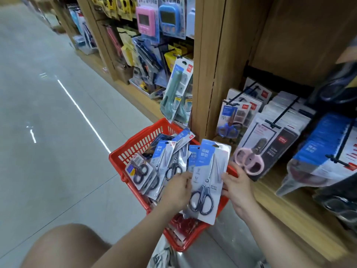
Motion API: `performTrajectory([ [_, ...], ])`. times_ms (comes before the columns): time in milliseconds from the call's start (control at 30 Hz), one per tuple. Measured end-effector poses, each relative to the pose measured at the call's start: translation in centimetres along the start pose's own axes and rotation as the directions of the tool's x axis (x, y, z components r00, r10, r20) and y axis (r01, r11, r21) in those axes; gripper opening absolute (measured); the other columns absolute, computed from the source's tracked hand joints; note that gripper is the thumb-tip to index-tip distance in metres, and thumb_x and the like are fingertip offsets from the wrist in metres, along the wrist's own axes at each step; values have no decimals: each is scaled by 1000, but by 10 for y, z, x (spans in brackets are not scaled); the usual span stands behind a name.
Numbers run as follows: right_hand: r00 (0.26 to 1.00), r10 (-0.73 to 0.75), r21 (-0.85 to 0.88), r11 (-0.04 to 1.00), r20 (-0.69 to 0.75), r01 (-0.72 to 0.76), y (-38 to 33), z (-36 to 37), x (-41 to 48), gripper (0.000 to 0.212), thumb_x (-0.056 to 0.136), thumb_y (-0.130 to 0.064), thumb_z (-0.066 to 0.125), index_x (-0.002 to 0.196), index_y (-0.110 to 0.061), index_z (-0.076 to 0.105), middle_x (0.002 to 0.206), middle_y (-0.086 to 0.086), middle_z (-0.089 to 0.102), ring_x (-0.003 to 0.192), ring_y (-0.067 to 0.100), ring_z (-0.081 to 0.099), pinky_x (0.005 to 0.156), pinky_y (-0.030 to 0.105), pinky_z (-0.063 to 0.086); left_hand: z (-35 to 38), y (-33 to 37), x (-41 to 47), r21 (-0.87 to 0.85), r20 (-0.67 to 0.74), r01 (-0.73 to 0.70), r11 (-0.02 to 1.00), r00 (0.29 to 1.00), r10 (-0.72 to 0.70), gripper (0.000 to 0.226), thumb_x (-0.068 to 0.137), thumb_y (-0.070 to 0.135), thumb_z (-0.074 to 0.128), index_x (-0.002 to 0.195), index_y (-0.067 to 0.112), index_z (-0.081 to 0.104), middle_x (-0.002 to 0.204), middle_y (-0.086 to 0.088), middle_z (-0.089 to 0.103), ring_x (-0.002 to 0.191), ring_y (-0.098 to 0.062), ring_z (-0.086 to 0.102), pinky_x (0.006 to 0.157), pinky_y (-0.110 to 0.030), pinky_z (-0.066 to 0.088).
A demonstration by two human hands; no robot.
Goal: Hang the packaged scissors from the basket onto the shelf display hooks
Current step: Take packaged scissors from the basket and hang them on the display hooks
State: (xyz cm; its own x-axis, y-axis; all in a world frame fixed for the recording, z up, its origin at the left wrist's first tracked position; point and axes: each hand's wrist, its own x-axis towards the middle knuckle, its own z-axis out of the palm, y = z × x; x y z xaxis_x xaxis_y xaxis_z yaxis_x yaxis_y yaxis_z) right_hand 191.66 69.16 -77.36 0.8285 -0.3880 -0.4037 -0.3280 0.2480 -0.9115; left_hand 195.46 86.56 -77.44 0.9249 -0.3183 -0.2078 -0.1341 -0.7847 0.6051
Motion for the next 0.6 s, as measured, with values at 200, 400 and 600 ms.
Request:
performTrajectory([
  [200, 985, -170, -231, 960, -23, 160, -2, -16, 2, 63, 94, 5, 48, 130, -46, 48, 92, 18, 71, 74, 40, 63, 69, 48, 55, 9, -33, 12, 419, -39, 85, 904, 996, -75, 70, 93, 19, 50, 154, 27, 16, 163, -9, 18, 149, -31, 21, 114, -49, 31],
  [400, 989, -146, -371, 919, -9, 132, -3, -27, 9, 49, 92, 0, 47, 72, -33, 78, 82, -20, 73, 93, 38, 69, 83, 61, 55, 0, -40, 19, 550, -54, 58, 833, 998, -34, 59, 98, 13, 46, 151, 24, 20, 141, -1, 50, 96, -30, 66, 62, -38, 52],
  [600, 1000, 18, -246, 969, -5, -19, -9, -16, 5, 35, 87, -4, 54, 63, -15, 77, 86, 12, 76, 86, 39, 70, 83, 49, 58, -29, 20, -15, 559, -176, 27, 829, 981, 87, 45, 101, 26, 34, 146, 24, 29, 124, -1, 62, 88, -34, 68, 63, -36, 47],
])
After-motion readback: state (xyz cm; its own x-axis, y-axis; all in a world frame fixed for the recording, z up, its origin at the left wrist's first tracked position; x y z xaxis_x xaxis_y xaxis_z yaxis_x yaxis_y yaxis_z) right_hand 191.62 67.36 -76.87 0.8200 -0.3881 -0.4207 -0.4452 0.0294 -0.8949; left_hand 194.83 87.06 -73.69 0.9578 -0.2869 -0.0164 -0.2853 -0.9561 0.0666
